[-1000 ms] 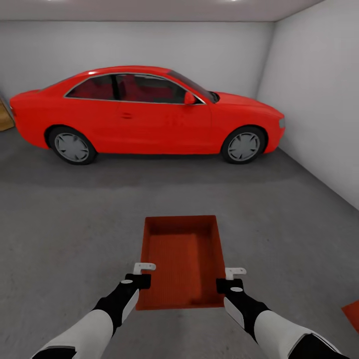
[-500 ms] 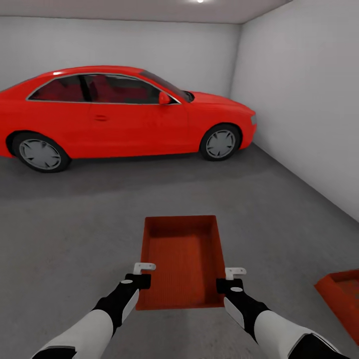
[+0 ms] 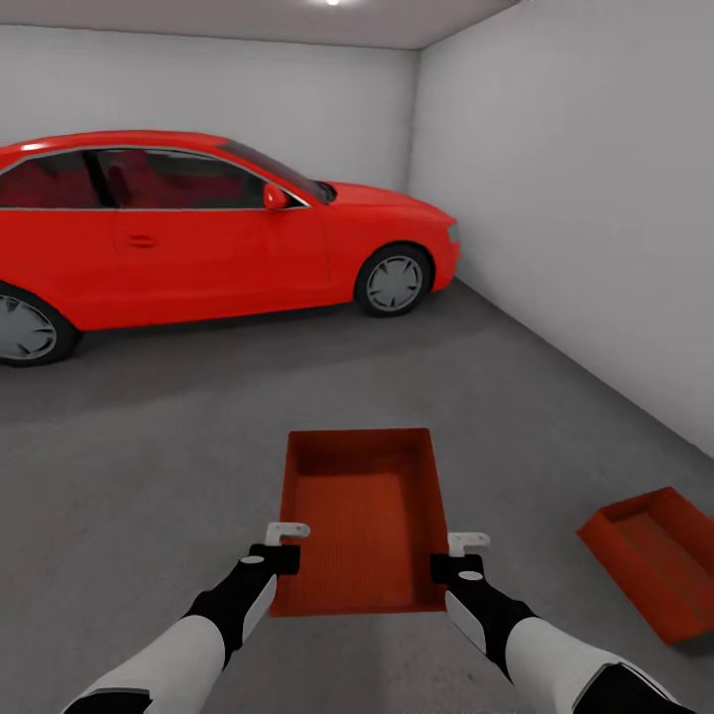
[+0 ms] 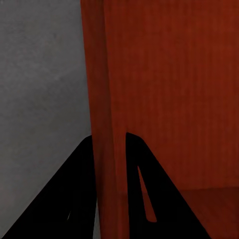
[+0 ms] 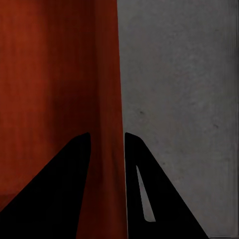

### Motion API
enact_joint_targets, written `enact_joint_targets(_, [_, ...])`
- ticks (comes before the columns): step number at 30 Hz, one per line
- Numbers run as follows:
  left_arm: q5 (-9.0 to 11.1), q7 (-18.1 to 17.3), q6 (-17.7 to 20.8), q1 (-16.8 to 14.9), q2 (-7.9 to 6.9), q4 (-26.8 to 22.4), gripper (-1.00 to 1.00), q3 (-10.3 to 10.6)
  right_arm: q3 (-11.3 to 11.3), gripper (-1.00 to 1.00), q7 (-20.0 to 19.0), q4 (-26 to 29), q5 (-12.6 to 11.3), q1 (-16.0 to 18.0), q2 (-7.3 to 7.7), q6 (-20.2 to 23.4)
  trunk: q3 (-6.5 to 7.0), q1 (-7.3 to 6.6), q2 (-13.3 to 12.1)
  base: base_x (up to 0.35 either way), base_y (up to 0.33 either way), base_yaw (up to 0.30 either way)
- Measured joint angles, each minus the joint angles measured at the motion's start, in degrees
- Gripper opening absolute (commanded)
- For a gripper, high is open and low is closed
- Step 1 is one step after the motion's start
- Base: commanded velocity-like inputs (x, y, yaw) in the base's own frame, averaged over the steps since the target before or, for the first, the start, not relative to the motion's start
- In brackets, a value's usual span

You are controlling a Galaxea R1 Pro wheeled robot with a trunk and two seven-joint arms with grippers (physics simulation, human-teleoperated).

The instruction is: Move the two storage containers from the living room to the garage. In the garage, place one container on the floor and stack the other container on top of it (either order is fine).

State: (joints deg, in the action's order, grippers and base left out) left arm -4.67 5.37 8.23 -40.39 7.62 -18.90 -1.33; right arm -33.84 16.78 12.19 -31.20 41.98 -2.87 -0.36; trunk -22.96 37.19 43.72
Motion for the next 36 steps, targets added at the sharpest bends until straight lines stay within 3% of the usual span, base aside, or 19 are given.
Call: enact_joint_targets(36, [-0.11,-0.01,0.16,0.0,0.02,-0.15,-1.0,-0.04,0.08,-1.0,-0.03,0.0,-0.01,0.0,0.0,0.0,0.0,-0.03,0.01,0.313,0.0,-0.288])
